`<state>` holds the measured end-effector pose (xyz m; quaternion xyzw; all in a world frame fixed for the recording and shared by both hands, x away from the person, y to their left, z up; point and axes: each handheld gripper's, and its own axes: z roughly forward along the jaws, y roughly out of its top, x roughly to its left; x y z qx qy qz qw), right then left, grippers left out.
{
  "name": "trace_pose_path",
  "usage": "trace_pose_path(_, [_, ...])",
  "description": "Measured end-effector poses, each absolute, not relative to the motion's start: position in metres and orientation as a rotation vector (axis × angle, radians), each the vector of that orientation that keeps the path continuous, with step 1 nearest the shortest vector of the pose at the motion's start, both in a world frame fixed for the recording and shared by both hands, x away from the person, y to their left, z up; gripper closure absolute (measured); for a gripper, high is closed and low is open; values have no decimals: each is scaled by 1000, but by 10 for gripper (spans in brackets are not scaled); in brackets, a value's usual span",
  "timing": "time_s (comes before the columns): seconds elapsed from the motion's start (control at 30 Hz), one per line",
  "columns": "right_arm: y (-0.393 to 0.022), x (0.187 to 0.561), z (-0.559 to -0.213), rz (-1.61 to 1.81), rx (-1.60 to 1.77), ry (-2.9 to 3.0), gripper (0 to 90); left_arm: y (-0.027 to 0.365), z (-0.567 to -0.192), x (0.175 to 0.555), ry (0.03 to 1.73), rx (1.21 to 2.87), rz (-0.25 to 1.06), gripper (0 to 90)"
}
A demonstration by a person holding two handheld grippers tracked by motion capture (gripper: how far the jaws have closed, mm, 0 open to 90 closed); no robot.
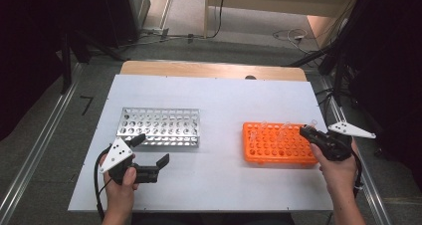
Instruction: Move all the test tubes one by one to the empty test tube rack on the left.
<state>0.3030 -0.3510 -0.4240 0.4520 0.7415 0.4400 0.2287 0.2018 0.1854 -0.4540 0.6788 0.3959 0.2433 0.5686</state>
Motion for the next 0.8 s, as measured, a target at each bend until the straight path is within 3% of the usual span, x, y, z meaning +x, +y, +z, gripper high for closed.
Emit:
trace_pose_path(0.47, [-326, 277, -411, 1301, 1127, 2228, 739, 179, -448, 200, 899, 1601, 560, 6])
trace_pose_path(0.8, [-280, 270, -414, 1368, 990, 2349, 739, 166, -443, 200, 859, 1630, 504, 48])
